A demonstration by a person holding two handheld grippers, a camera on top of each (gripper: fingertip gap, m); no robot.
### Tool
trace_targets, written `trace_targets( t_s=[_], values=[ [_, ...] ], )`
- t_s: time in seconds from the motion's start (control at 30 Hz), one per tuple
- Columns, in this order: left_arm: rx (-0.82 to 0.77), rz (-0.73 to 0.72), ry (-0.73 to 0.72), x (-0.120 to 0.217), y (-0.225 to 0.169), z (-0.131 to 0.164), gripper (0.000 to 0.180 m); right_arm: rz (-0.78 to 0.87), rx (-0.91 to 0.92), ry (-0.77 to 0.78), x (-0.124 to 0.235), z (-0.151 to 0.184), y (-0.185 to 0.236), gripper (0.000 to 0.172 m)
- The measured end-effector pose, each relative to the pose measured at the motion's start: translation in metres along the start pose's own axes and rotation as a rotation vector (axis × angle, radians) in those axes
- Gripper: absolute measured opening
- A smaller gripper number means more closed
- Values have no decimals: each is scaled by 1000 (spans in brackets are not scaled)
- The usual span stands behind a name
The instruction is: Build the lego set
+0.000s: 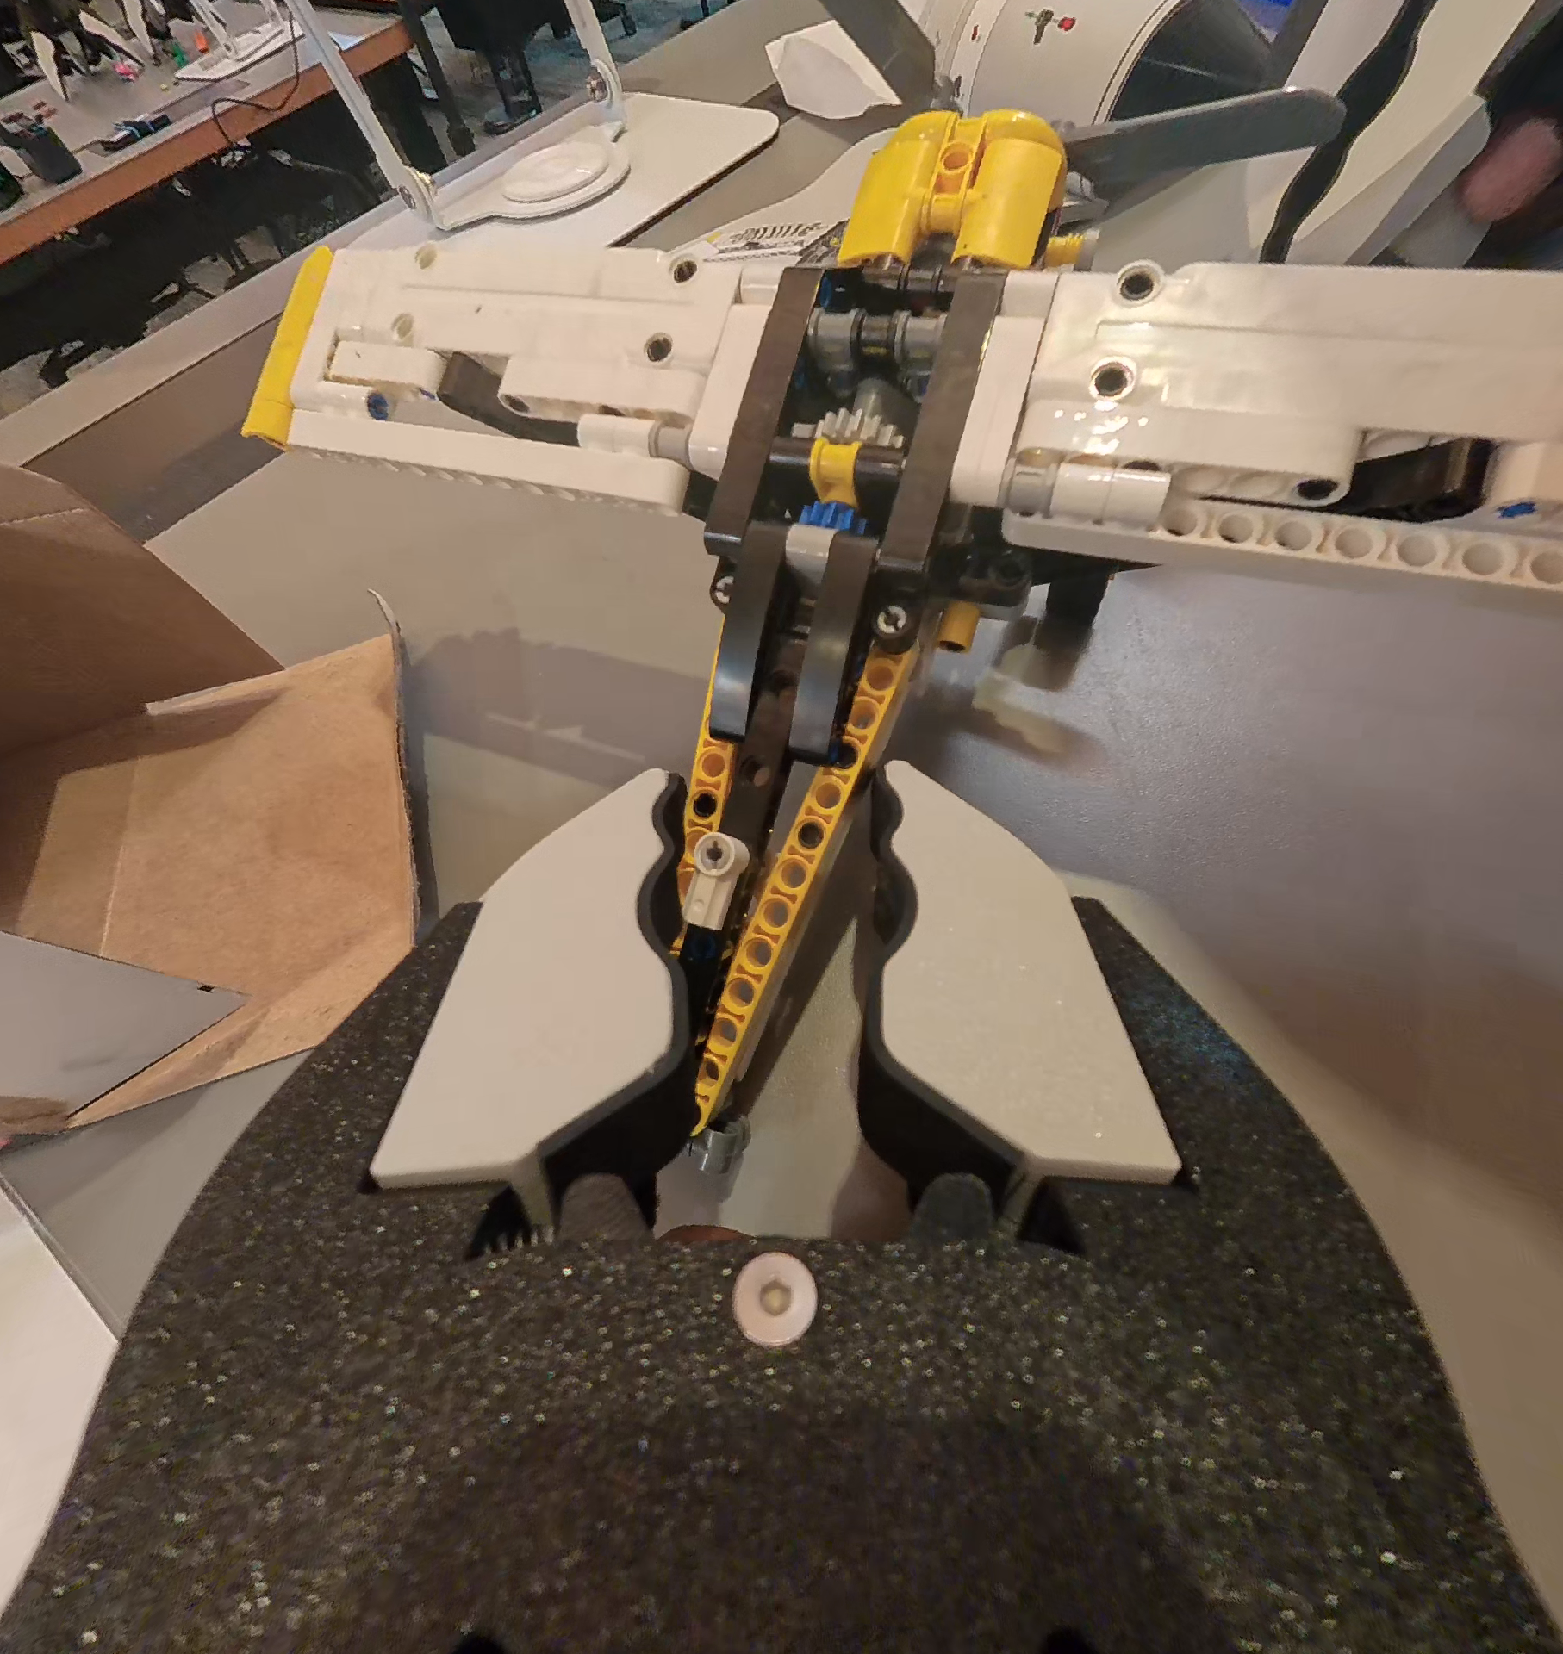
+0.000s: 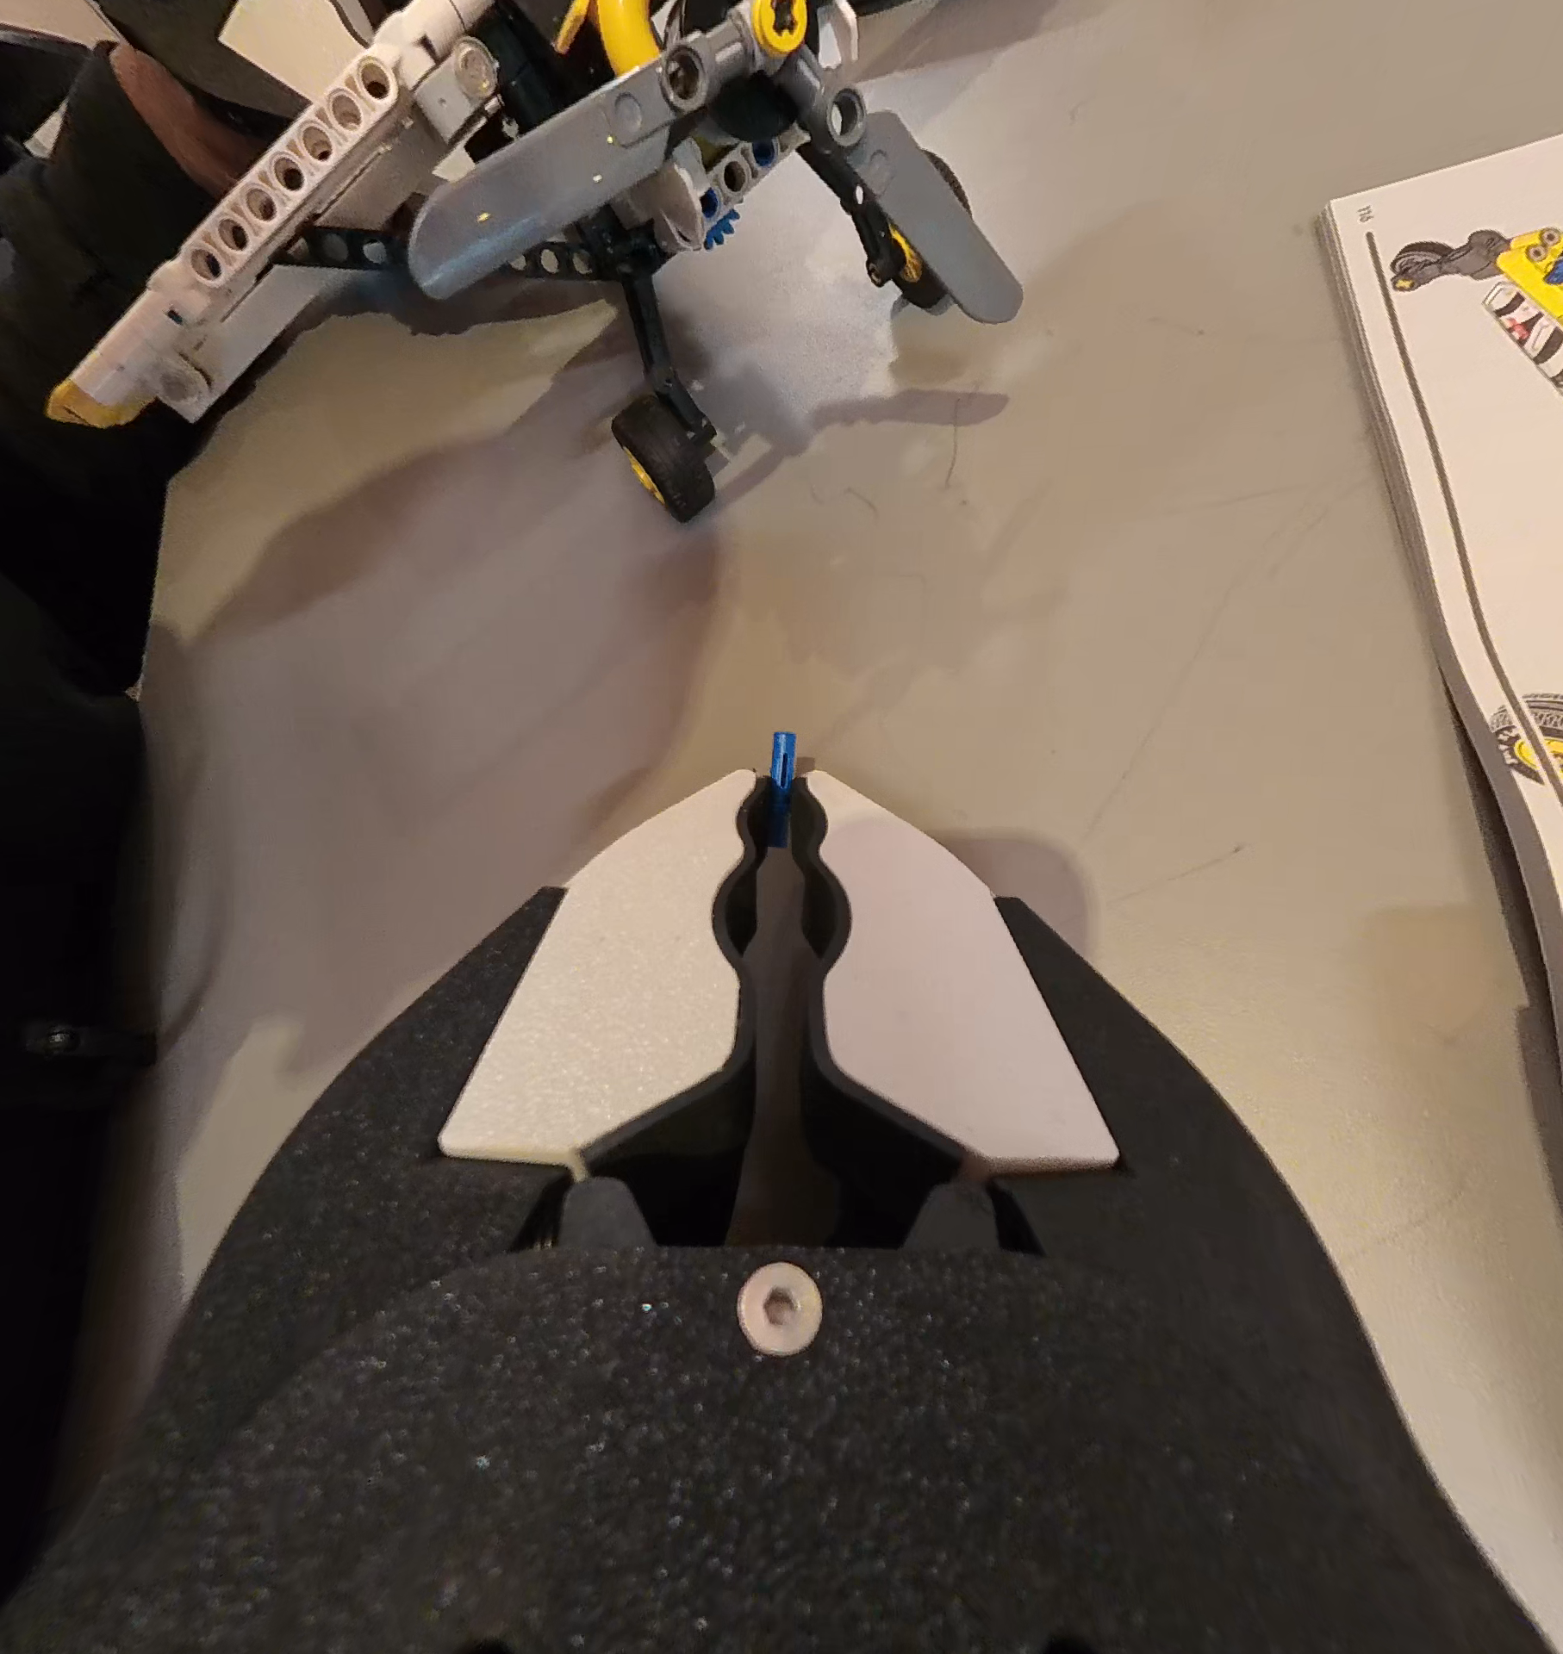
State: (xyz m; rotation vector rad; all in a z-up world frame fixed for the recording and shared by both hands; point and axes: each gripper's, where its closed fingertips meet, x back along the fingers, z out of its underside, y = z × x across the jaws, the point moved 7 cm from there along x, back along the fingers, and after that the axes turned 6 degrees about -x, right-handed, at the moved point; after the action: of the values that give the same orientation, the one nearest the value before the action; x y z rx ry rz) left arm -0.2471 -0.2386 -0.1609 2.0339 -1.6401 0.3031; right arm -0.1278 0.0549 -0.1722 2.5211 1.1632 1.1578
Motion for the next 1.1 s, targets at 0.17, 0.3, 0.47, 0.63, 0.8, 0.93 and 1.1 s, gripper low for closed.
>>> trace_targets(
  t_s=[0.17, 0.3, 0.47, 0.63, 0.8, 0.93, 1.1],
  values=[
    [-32, -49, 22, -3, -3, -2, 40, 15, -6, 4, -1, 0, -1, 4],
    [-9, -110, 45, -9, -13, -8, 41, 27, 0, -3, 0, 0, -1, 4],
    [25, -189, 87, -18, -28, -17, 41, 48, 20, -22, 2, 1, 2, 4],
    [94, -307, 121, -24, -45, -25, 42, 59, 18, -41, 7, 4, 3, 4],
    [149, -441, 170, -33, -70, -37, 42, 64, 9, -61, 15, 8, 4, 4],
    [170, -522, 204, -38, -86, -44, 41, 82, 30, -58, 19, 12, 6, 4],
    [40, -521, 245, -43, -103, -47, 66, 113, 48, -61, 28, 18, 6, 4]
  ],
)
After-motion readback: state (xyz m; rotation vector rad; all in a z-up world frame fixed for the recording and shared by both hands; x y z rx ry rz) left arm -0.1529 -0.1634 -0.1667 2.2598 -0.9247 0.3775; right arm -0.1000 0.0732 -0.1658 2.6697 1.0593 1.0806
